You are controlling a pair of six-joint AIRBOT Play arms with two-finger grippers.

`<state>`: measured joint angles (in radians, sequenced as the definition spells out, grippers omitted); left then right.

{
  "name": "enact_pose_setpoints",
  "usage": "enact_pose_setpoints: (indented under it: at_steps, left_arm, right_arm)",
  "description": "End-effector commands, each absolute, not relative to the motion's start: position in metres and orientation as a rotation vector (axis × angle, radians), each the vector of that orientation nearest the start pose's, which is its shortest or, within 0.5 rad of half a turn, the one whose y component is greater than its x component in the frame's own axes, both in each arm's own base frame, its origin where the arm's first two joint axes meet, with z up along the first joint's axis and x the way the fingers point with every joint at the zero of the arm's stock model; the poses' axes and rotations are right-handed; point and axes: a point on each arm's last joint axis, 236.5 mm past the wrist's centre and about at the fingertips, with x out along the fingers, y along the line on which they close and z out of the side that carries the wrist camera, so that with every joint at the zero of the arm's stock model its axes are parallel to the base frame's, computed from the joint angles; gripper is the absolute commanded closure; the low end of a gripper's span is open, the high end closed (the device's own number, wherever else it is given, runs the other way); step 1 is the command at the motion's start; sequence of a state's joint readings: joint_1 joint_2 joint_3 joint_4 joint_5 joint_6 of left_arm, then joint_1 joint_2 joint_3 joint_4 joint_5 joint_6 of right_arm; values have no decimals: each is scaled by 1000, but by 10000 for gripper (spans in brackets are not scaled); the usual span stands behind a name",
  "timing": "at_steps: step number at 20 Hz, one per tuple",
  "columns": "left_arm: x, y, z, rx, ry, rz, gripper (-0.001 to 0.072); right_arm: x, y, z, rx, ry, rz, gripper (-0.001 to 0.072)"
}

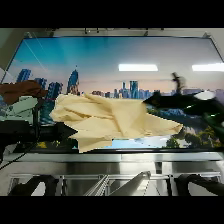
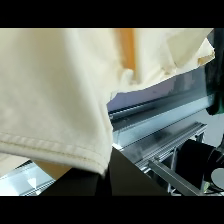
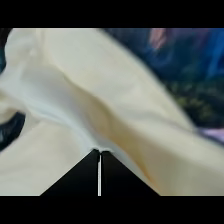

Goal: Fold the shirts.

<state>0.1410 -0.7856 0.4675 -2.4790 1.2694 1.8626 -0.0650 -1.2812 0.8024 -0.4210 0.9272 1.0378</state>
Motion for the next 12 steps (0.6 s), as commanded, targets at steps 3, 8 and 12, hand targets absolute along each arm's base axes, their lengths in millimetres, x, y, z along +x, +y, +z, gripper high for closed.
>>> enact_pose_setpoints:
  at_steps: [3,8,12]
  left_arm:
    - [220,-148,4,-749,1288,-533,691]
    - [238,-139,2,-751,1220,-475,690]
    - [250,-134,6,-761,1182,-440,690]
  right_arm:
    - [419,-104,48,808,689,12,697]
    - [446,-199,76,737,436,-117,188]
    - [457,-182,67,761,493,-6,350]
